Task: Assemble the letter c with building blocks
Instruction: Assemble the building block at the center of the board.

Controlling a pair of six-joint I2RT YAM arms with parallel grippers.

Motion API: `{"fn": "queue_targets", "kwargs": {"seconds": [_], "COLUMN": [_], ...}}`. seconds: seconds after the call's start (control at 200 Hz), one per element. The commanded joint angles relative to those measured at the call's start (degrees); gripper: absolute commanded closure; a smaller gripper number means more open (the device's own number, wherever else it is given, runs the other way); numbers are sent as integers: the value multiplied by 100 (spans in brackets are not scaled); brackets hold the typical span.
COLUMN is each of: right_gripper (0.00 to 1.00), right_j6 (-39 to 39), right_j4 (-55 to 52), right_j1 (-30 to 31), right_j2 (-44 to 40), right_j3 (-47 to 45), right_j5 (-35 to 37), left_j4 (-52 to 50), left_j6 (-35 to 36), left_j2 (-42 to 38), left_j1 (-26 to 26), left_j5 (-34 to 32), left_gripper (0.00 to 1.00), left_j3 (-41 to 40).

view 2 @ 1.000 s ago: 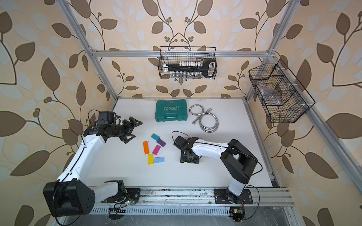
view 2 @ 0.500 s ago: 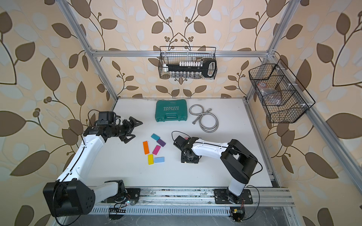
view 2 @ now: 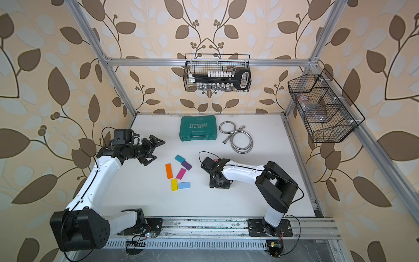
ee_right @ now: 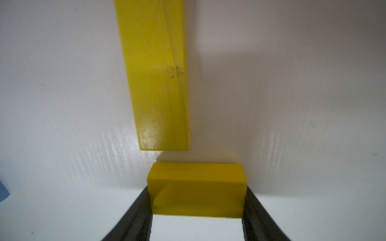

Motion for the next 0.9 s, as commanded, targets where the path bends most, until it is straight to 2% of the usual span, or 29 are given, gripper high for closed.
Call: {"fn": "queue_targets", "kwargs": {"seconds": [0.0,0.9], "right_gripper": [42,40], "right_j6": [-58,-146], "right_j4": [-106,-33], "right_j1": [-51,-184], "right_j2": [147,294], "right_j3": [203,267], "right_j5": [168,160], "left_j4": [53,70], "left_j6": [45,68], "left_j2": [-64,-22], "left_j1": [44,48], "left_j5": [74,57], "left_gripper": [1,1], "left_j3": [79,96]}}
